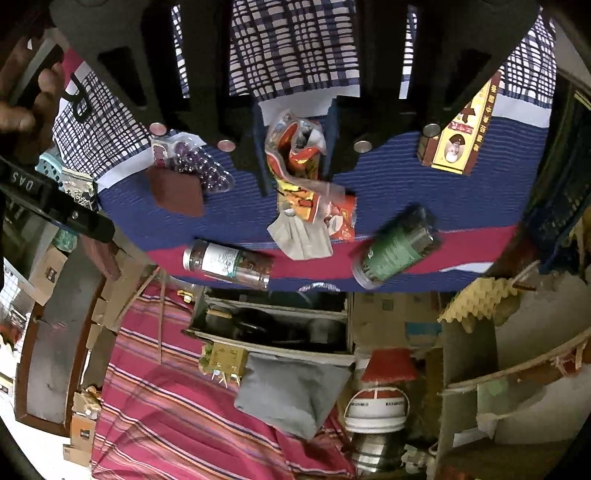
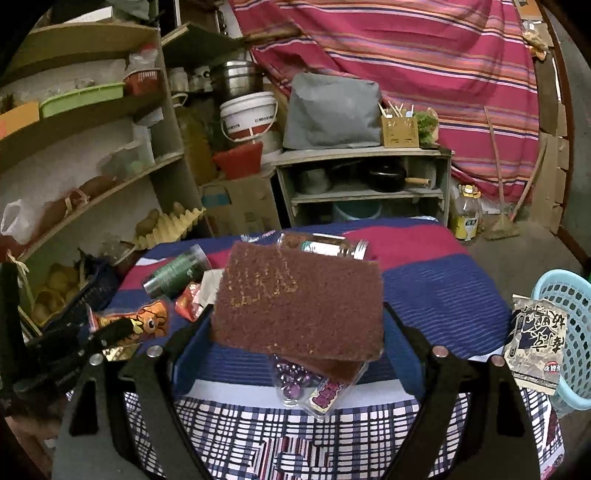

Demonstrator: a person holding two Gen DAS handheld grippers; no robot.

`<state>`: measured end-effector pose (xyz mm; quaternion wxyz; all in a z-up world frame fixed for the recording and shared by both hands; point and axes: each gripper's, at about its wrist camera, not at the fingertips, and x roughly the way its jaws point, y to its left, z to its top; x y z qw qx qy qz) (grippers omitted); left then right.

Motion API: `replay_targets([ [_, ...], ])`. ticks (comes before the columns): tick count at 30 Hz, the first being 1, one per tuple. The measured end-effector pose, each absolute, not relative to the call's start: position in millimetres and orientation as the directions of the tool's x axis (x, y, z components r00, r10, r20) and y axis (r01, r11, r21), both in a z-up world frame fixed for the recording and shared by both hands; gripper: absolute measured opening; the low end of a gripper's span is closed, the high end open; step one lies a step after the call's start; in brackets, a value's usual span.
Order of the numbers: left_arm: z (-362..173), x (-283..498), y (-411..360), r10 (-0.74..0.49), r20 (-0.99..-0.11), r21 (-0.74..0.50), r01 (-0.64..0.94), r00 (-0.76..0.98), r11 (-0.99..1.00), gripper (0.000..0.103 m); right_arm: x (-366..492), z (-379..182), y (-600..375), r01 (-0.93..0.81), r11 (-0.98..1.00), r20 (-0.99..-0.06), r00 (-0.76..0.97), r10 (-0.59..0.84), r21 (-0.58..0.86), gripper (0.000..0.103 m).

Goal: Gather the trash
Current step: 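Grasp the orange snack wrapper with the left tool while the right tool grasps the brown scouring pad, then carry the wrapper and scouring pad to the basket and open both tools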

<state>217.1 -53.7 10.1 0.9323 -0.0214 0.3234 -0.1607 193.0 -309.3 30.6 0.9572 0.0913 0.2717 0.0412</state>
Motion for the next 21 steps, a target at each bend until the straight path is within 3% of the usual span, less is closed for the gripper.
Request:
replay_targets([
  [4,3,222,-54,-0.319,-0.608,-0.159,0.282,0.727,0.946,0.022,192,30,-310,-0.033,0.98,-0.513,0.848,0.13,0.195,0.084],
  [10,23,208,-57,-0.327,-0.544,-0.146,0.296,0.773,0.944,0.02,191,32,-310,-0.026,0.978,-0.497,0.858,0.128,0.207,0.084],
  [21,46,202,-73,-0.312,-0.51,-0.127,0.289,0.801,0.949,0.02,173,52,-330,-0.001,0.983,-0.434,0.897,0.082,0.184,0.084],
])
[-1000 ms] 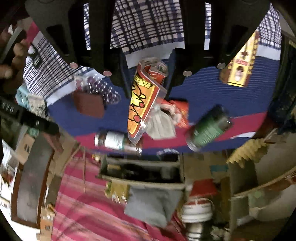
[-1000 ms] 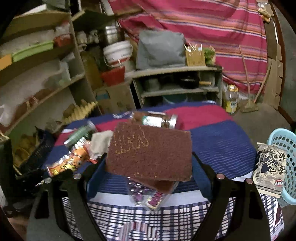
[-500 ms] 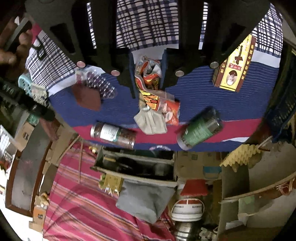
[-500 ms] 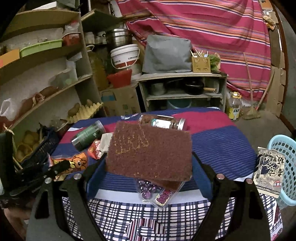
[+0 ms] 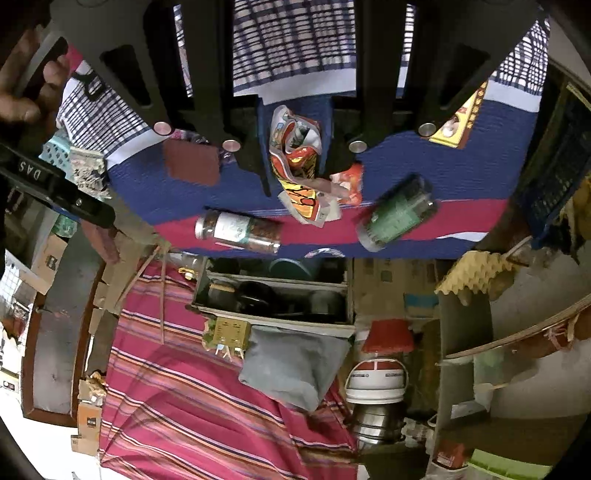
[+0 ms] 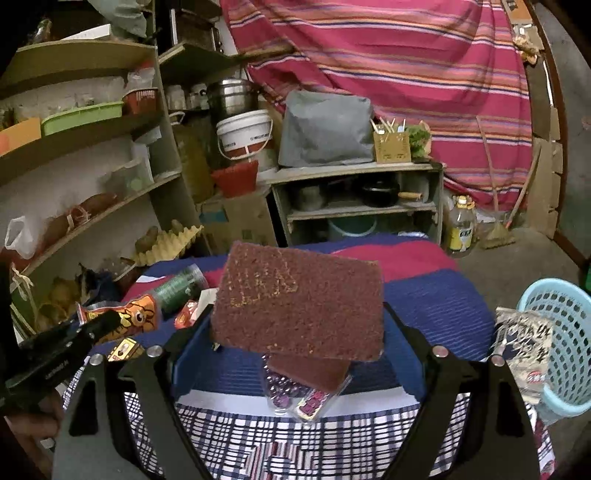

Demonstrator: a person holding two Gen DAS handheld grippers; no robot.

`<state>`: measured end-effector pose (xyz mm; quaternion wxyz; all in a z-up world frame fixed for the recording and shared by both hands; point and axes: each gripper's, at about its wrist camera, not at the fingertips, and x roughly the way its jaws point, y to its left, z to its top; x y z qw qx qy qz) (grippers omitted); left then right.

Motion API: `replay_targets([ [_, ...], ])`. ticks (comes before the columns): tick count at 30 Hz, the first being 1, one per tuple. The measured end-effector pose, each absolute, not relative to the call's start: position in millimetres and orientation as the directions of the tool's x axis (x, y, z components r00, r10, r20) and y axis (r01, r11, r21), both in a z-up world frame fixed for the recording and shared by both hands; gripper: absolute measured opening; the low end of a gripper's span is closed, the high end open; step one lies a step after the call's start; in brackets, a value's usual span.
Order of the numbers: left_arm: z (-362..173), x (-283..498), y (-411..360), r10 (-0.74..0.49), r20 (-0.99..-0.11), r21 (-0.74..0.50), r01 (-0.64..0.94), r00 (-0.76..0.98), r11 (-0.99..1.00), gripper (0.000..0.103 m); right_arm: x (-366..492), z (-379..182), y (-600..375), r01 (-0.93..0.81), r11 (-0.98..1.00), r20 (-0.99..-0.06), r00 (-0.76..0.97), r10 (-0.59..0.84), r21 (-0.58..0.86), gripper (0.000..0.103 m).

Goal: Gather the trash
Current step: 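Carry the wrapper and scouring pad to the basket and open both tools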

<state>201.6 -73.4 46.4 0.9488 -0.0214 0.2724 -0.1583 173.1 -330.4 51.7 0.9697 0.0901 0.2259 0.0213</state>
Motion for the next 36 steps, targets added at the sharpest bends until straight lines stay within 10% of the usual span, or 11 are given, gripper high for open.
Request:
replay_targets([
  [13,90,198,-272,-0.583,-0.449,-0.159,0.581,0.677,0.798,0.02,69,58,-563,0.614,0.788,-0.446,0.691,-0.569,-0.055,0.084],
  [23,59,183,-466,-0.725,-0.499,-0.145,0.779,0.475,0.61,0.02,32,30,-649,0.691,0.718,-0.49,0.657,-0.573,0.087,0.084],
  [36,32,225,-529,-0.723,-0.571,-0.128,0.827,0.39,0.548,0.02,56,13,-659,0.645,0.753,-0.507,0.695,-0.509,0.128,0.084],
])
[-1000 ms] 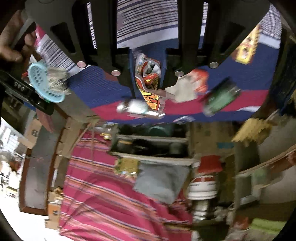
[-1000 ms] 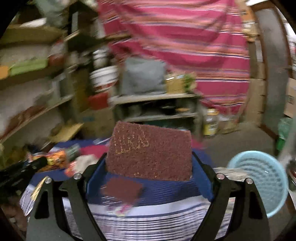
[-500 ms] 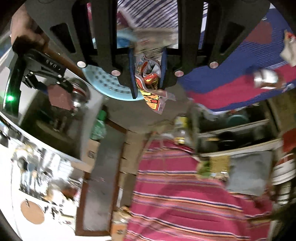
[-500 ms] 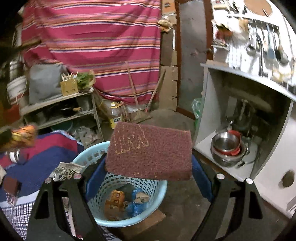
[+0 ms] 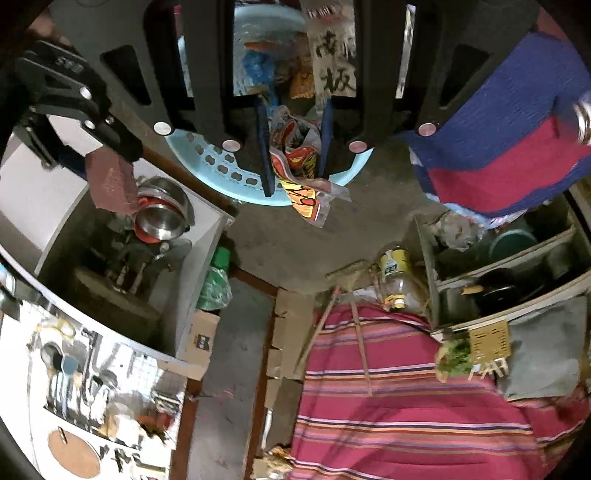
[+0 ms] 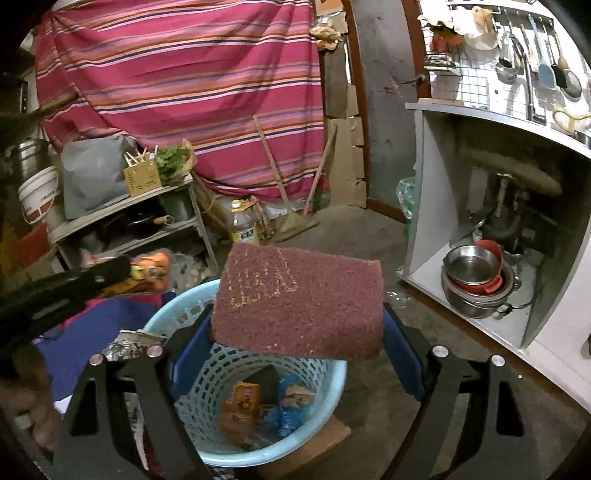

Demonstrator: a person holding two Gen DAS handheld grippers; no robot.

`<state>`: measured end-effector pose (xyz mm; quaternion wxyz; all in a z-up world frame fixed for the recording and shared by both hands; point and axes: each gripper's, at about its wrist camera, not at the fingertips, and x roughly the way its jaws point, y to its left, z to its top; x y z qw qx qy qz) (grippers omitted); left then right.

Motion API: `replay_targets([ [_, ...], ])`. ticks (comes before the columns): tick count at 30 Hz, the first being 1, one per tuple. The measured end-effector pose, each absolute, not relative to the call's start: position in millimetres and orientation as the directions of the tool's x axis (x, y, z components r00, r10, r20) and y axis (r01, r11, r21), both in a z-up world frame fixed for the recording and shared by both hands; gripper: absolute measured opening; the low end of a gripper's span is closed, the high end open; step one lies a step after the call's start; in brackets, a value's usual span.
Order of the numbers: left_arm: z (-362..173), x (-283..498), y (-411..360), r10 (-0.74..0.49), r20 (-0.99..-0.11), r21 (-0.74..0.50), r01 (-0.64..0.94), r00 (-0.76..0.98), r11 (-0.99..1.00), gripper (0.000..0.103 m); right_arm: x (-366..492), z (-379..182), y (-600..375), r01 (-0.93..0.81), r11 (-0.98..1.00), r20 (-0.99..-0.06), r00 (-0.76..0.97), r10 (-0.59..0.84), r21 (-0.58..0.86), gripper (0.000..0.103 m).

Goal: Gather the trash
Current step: 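Carry the wrapper and scouring pad to the basket and open both tools, then move both open tools back over the table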

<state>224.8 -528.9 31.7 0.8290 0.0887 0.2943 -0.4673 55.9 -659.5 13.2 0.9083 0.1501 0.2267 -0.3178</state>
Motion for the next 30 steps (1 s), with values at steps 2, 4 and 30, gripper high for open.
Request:
replay_targets([
  [2,30,232,-534,-0.722,-0.582,-0.128,0.834,0.374,0.536,0.021,61,13,-659,0.633,0.764,-0.504,0.704,-0.5,0.126,0.084],
  [4,29,237,-542,-0.724,-0.596,-0.119,0.854,0.347,0.506,0.021,66,14,-660,0.631,0.765,-0.507,0.705,-0.496,0.128,0.085],
  [30,71,229,-388,-0.679,-0.559,-0.166,0.738,0.476,0.654,0.039,91,52,-598,0.558,0.825,-0.439,0.766,-0.469,0.091,0.092],
])
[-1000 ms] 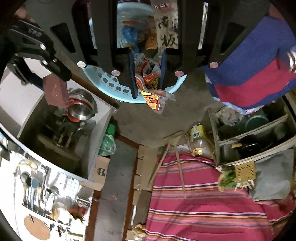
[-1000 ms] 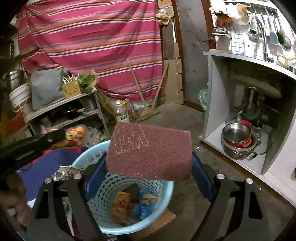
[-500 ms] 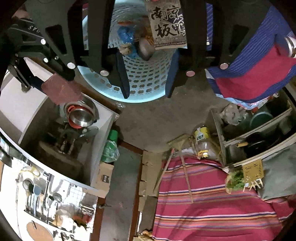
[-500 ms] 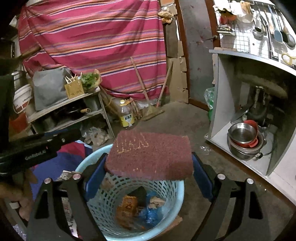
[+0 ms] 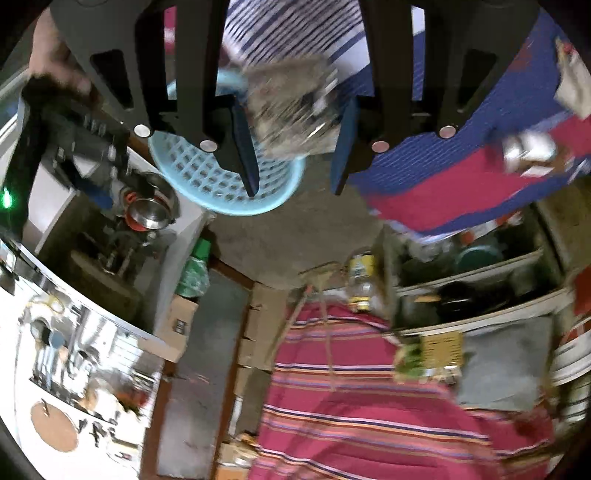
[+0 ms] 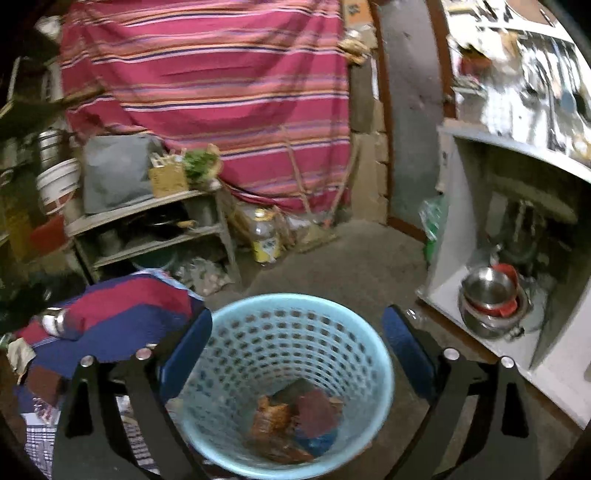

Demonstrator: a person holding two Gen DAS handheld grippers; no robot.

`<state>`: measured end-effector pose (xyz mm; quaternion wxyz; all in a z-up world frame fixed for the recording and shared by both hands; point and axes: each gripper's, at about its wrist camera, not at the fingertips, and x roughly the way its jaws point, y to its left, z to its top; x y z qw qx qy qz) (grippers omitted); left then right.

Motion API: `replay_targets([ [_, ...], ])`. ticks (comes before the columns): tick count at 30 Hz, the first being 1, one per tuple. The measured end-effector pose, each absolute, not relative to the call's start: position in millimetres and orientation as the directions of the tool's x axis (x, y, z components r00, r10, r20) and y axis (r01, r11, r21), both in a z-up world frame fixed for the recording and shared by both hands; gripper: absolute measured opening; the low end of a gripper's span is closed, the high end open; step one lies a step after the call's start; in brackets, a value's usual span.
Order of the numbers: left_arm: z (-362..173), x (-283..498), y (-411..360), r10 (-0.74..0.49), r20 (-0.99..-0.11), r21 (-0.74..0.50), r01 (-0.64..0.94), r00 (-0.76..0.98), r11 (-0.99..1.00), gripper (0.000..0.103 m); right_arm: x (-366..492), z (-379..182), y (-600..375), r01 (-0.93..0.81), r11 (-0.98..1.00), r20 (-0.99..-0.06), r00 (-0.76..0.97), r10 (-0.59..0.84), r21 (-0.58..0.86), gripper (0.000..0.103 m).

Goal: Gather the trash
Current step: 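Move both open tools back over the table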

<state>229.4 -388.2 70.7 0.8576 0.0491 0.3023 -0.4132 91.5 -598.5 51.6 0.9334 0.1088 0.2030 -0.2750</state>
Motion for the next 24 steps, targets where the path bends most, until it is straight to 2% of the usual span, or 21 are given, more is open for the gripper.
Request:
replay_targets([
  [4,80,225,-293,-0.603,-0.547,-0.16,0.635,0.58,0.756,0.043,111,70,-538,0.435,0.897,-0.405,0.836,-0.371,0.077,0.092],
  [6,81,220,-242,-0.524,-0.544,-0.113,0.561,0.656,0.82,0.062,121,73,-506,0.376,0.924,-0.403,0.858,-0.32,0.067,0.093],
  [9,69,220,-155,-0.372,-0.561,-0.065,0.408,0.74,0.911,0.062,146,66,-448,0.234,0.967,-0.438,0.883,-0.17,0.097,0.093],
  [13,39,237,-66,-0.244,-0.602,-0.087,0.241,0.76,0.966,0.062,177,44,-391,0.132,0.983,-0.504,0.862,-0.052,0.125,0.093],
  [17,2,256,-19,-0.228,-0.637,-0.172,0.153,0.737,0.973,0.062,203,10,-338,0.028,0.993,-0.571,0.82,0.043,0.114,0.093],
  [20,-18,279,-13,-0.316,-0.655,-0.267,0.182,0.687,0.946,0.064,220,-11,-310,-0.03,0.998,-0.625,0.779,0.054,0.048,0.093],
  [24,-36,302,-16,-0.343,-0.681,-0.315,0.163,0.647,0.935,0.064,238,-29,-297,-0.042,0.999,-0.673,0.739,0.021,-0.015,0.093],
])
